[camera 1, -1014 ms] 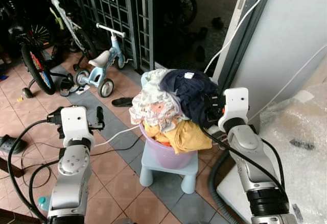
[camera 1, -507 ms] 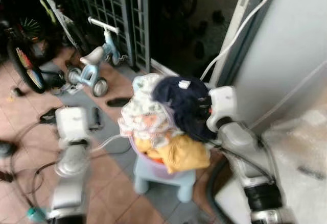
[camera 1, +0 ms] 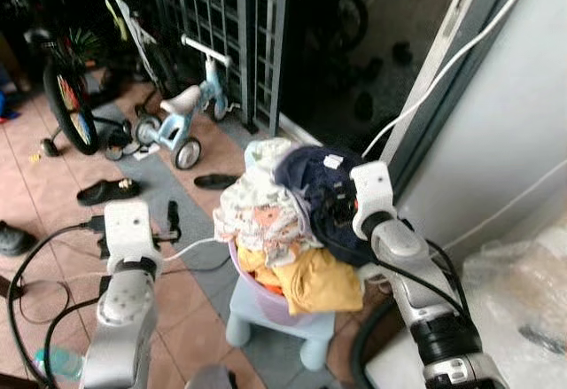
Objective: Clothes washing
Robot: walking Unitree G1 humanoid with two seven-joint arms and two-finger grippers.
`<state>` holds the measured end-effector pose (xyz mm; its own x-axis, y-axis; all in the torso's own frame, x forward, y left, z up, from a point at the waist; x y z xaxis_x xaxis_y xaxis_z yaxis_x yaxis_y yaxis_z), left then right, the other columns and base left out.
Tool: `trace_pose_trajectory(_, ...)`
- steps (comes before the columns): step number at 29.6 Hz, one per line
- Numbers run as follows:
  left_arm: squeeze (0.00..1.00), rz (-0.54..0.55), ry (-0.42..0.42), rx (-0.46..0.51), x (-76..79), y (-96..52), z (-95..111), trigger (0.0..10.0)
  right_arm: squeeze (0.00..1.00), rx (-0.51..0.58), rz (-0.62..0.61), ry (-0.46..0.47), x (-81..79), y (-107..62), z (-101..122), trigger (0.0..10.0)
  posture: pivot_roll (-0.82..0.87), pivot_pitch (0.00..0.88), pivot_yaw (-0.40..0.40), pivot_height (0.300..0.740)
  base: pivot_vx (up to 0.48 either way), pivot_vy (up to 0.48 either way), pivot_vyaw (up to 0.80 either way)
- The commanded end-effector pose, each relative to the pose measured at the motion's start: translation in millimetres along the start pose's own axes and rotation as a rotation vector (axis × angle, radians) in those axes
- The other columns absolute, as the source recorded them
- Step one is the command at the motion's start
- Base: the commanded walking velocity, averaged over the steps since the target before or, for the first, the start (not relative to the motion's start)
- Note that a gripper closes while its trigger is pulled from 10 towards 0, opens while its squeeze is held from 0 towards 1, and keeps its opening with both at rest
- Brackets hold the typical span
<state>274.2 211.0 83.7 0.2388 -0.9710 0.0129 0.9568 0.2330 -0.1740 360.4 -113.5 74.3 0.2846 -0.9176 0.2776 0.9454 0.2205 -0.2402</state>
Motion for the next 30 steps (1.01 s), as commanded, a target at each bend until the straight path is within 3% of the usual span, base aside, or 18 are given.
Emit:
trace_pose_trajectory(1, 0.0, -0.003, 0.012, 0.007, -0.3, -3.5, 5, 10.0, 0.0, 0.022, -0.045, 0.037, 7.3, 4.8, 8, 10.0, 0.16, 0.0, -0.063, 0.74, 0.0, 0.0, 0.0)
trace_pose_trajectory(8, 0.0, -0.006, 0.049, 0.001, -3.5, -27.7, 9, 10.0, 0.0, -0.036, -0.073, 0.007, 1.5, 25.2, 5, 10.0, 0.22, 0.057, -0.077, 0.74, 0.0, 0.0, 0.0)
trace_pose_trajectory(9, 0.0, -0.011, 0.055, 0.003, -3.1, -31.5, 11, 10.0, 0.0, -0.054, -0.087, 0.004, 2.7, 28.4, 4, 8.0, 0.23, 0.072, -0.078, 0.74, 0.0, 0.0, 0.0)
trace_pose_trajectory(10, 0.0, -0.016, 0.059, 0.004, -2.9, -35.1, 12, 10.0, 0.0, -0.067, -0.098, 0.002, 3.7, 30.5, 3, 6.8, 0.23, 0.089, -0.075, 0.74, 0.0, 0.0, 0.0)
trace_pose_trajectory(11, 0.0, -0.024, 0.065, 0.004, -2.5, -39.3, 14, 10.0, 0.0, -0.094, -0.115, -0.005, 5.4, 35.6, 3, 2.6, 0.23, 0.098, -0.075, 0.74, 0.0, 0.0, 0.0)
trace_pose_trajectory(12, 0.0, -0.032, 0.069, 0.002, -1.5, -42.6, 15, 10.0, 0.0, -0.123, -0.134, -0.008, 8.4, 39.2, 2, 0.0, 0.23, 0.118, -0.073, 0.74, 0.0, 0.0, 0.0)
trace_pose_trajectory(20, 0.0, -0.065, 0.065, -0.02, 9.9, -55.1, 16, 10.0, 0.0, -0.169, -0.202, -0.013, 20.7, 45.2, 1, 0.0, 0.22, 0.16, -0.097, 0.74, 0.0, 0.0, 0.0)
trace_pose_trajectory(25, 0.0, -0.057, 0.053, -0.027, 9.5, -58.6, 18, 10.0, 0.0, -0.214, -0.161, -0.033, 11.0, 45.9, -9, 0.0, 0.22, 0.175, -0.112, 0.74, 0.0, 0.0, 0.0)
trace_pose_trajectory(30, 0.0, -0.018, 0.051, -0.044, 1.8, -67.4, 15, 10.0, 0.0, -0.25, -0.102, 0.006, -4.5, 43.4, -22, 0.0, 0.24, 0.189, -0.146, 0.74, 0.0, 0.0, 0.0)
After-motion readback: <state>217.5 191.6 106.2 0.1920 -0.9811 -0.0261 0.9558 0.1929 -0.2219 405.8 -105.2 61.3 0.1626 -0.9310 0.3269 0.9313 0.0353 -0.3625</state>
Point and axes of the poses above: a point about 5 cm out from each wrist's last joint towards the gripper, its own y axis pointing out of the wrist towards the gripper, its own z axis along the axis of the wrist's last joint, x = y × z, the point moved 5 cm from there along y, pointing out of the wrist towards the gripper, and after that the axes turned 8 degrees about -y, right-handed, at the moved point
